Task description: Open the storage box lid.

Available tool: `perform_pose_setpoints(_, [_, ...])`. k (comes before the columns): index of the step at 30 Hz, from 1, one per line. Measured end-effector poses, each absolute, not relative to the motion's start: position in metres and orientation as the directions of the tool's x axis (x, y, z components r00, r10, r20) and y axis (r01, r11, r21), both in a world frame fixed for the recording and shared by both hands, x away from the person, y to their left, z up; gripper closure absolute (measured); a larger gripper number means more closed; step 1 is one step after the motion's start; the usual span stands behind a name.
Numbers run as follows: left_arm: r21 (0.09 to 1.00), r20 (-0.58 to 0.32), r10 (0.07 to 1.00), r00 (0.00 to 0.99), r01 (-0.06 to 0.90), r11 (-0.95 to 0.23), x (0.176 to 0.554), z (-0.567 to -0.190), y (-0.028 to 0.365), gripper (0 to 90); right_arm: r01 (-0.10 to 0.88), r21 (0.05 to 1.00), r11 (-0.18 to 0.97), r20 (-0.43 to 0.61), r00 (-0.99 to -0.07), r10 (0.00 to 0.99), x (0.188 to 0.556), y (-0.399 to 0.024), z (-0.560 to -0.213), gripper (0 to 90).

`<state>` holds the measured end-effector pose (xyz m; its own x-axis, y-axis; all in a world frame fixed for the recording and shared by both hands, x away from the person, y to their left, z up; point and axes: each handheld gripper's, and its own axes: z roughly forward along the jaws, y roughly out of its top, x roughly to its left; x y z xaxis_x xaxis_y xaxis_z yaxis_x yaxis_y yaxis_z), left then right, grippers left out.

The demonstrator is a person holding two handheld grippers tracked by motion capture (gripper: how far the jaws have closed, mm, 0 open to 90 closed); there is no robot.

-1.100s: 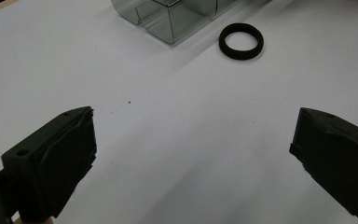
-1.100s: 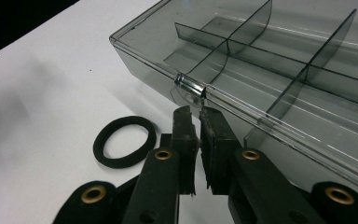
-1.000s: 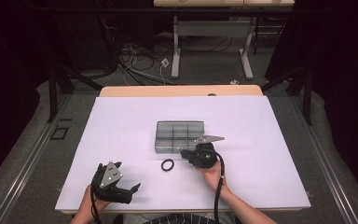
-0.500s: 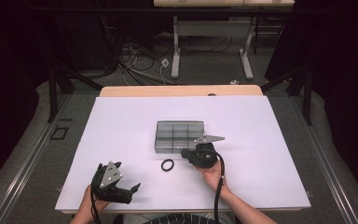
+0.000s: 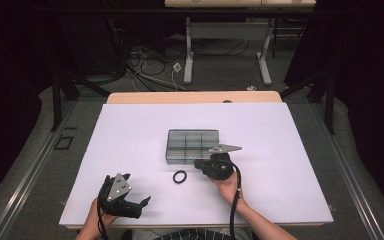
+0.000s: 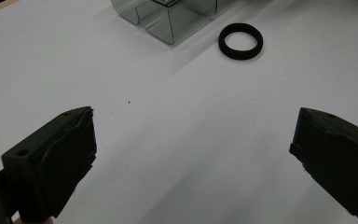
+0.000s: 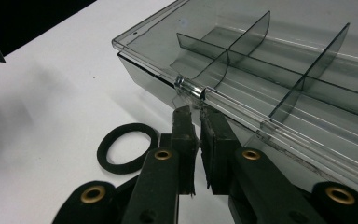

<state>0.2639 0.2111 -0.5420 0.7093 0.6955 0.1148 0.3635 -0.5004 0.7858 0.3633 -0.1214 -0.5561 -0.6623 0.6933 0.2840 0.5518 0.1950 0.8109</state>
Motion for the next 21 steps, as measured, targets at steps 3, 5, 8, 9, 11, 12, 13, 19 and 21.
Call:
perform_pose_setpoints(3, [0.789,0.111,0.699,0.706,0.365,-0.494,0.2639,-0.5429,0.2104,0.0,0.553,0.811,0.193,0.284,-0.66,0.695,0.363,-0.1214,-0.5554,84.5])
perform_pose_setpoints(5, [0.788,0.112,0.698,0.707,0.364,-0.496,0.2642,-0.5429,0.2103,0.0,0.553,0.81,0.194,0.285,-0.661,0.694,0.3631,-0.1215,-0.5554,84.5])
perform_pose_setpoints(8, [0.787,0.114,0.697,0.708,0.364,-0.498,0.2645,-0.543,0.2102,0.0,0.546,0.817,0.189,0.285,-0.665,0.69,0.3635,-0.1215,-0.5551,84.5])
perform_pose_setpoints(9, [0.787,0.113,0.697,0.708,0.364,-0.499,0.2645,-0.543,0.2103,0.0,0.544,0.817,0.192,0.282,-0.666,0.691,0.3636,-0.1219,-0.5547,84.5])
perform_pose_setpoints(11, [0.783,0.11,0.695,0.71,0.369,-0.501,0.2646,-0.5425,0.2103,0.0,0.544,0.817,0.191,0.281,-0.666,0.691,0.3633,-0.1217,-0.554,84.5])
perform_pose_setpoints(12, [0.782,0.112,0.696,0.709,0.369,-0.502,0.2645,-0.5424,0.2101,0.0,0.548,0.814,0.192,0.284,-0.664,0.692,0.363,-0.1216,-0.5536,84.5])
perform_pose_setpoints(13, [0.788,0.113,0.699,0.706,0.364,-0.496,0.2643,-0.5429,0.2097,0.0,0.554,0.808,0.203,0.281,-0.664,0.693,0.3628,-0.122,-0.5526,84.5])
perform_pose_setpoints(19, [0.789,0.109,0.715,0.691,0.377,-0.485,0.2658,-0.5421,0.21,0.0,0.537,0.821,0.192,0.274,-0.666,0.693,0.3626,-0.1216,-0.5497,84.6])
perform_pose_setpoints(21, [0.795,0.106,0.736,0.669,0.387,-0.467,0.2672,-0.5418,0.2102,0.0,0.527,0.828,0.19,0.267,-0.669,0.693,0.3628,-0.1215,-0.5493,84.6])
